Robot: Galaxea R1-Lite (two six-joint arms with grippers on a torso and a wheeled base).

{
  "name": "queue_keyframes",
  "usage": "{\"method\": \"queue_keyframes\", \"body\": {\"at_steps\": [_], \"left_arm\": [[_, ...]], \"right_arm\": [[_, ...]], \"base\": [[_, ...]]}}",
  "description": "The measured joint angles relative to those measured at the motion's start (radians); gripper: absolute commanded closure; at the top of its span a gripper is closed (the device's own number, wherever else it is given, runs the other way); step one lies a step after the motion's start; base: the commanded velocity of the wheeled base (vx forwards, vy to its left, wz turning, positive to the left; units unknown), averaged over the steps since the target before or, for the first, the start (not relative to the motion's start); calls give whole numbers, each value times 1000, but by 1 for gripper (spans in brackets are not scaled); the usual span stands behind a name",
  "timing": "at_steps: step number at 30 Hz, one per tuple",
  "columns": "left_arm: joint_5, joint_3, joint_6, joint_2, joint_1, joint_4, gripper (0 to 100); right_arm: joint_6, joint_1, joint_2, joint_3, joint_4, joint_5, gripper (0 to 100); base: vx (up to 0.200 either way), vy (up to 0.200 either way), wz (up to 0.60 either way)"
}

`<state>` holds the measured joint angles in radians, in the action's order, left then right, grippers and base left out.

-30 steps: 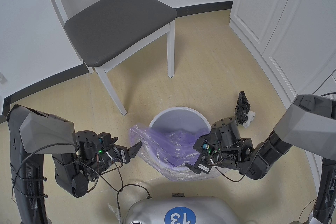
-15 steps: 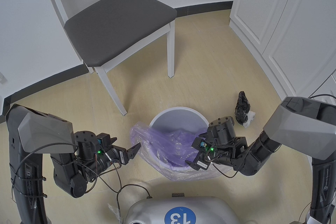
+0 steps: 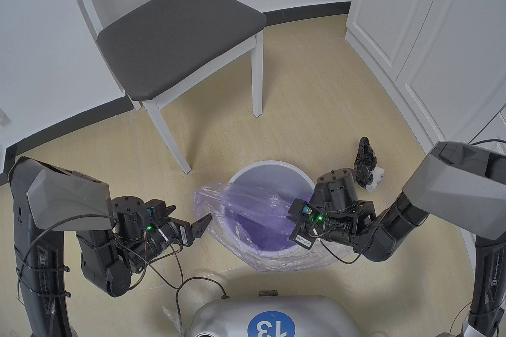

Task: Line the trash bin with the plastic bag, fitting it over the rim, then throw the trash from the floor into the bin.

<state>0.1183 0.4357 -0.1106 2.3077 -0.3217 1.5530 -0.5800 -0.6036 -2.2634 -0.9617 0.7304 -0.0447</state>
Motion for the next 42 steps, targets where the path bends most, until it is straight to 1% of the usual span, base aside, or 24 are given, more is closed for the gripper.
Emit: {"method": "queue_keyframes", "body": {"at_steps": [8, 15, 17, 19, 22, 25, 32, 42], "left_arm": [[0, 3, 1, -4, 11, 0, 0], [1, 10, 0, -7, 20, 0, 0], [1, 14, 0, -8, 24, 0, 0], [0, 19, 0, -8, 25, 0, 0], [0, 30, 0, -8, 28, 0, 0], [-1, 37, 0, -8, 28, 0, 0], [-2, 42, 1, -8, 33, 0, 0], [-2, 43, 1, -8, 35, 0, 0]], "right_arm": [[2, 23, 36, -30, -6, 0, 100], [6, 60, 35, -120, -19, -2, 100], [17, 67, 26, -155, -20, -9, 100], [47, 73, 13, -195, -22, -24, 100], [97, 74, -14, -261, -26, -52, 100], [113, 74, -43, -319, -28, -61, 100], [125, 68, -129, -440, -16, -69, 100], [128, 62, -202, -548, -2, -80, 100]], "base": [[0, 0, 0], [0, 0, 0], [0, 0, 0], [0, 0, 0], [0, 0, 0], [0, 0, 0], [0, 0, 0], [0, 0, 0]]}}
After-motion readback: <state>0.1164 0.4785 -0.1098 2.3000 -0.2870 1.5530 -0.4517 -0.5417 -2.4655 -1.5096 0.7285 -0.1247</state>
